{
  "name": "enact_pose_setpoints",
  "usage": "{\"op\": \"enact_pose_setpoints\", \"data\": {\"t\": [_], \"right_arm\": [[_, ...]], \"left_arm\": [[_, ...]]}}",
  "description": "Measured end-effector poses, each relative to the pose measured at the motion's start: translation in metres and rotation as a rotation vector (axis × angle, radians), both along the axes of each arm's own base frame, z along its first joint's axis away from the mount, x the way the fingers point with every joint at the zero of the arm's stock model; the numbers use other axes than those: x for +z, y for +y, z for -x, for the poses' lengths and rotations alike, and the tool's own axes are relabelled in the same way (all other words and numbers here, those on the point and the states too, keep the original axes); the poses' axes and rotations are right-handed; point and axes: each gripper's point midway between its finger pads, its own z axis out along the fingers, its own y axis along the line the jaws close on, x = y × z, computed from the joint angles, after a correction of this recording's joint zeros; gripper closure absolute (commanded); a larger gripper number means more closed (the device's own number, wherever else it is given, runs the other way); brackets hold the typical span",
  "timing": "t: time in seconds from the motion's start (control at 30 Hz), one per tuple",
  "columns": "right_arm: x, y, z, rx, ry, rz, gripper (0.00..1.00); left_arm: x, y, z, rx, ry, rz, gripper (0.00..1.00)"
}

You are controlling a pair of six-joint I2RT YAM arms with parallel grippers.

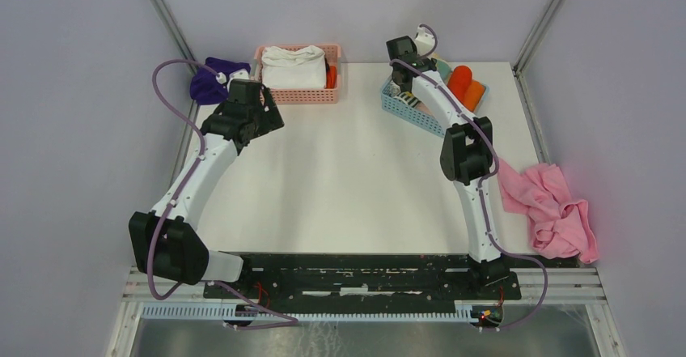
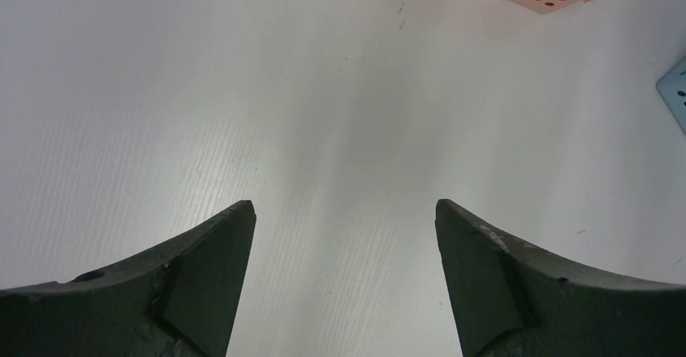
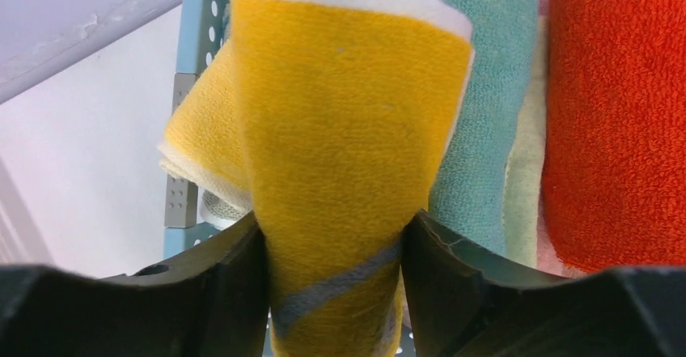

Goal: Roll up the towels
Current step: Place the towel in the bin.

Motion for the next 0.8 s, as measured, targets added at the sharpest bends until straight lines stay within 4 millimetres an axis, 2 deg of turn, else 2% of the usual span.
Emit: {"op": "enact_pose_setpoints", "data": {"t": [0.4,0.57,0.67,0.8], "right_arm": [[0.007,0.002,0.002,0.006,-0.022,-0.028,0.34],[0.023,0.0,0.008,0.003,-0.046,-0.042,0.56],[0.031,-0.001,0.006,-0.005,-0.072,-0.054,0.59],[0.032,-0.006,0.002,-0.021,-0.083,-0.064,0.62]], "left_arm": [[-0.003,-0.002,0.001,-0.008,0.005,0.007,0.11],[-0.003,-0.002,0.0,-0.01,0.004,0.009,0.11],[-0.004,-0.002,0.001,-0.01,0.006,0.009,0.11],[-0.006,-0.002,0.002,-0.011,0.012,0.007,0.11]]}}
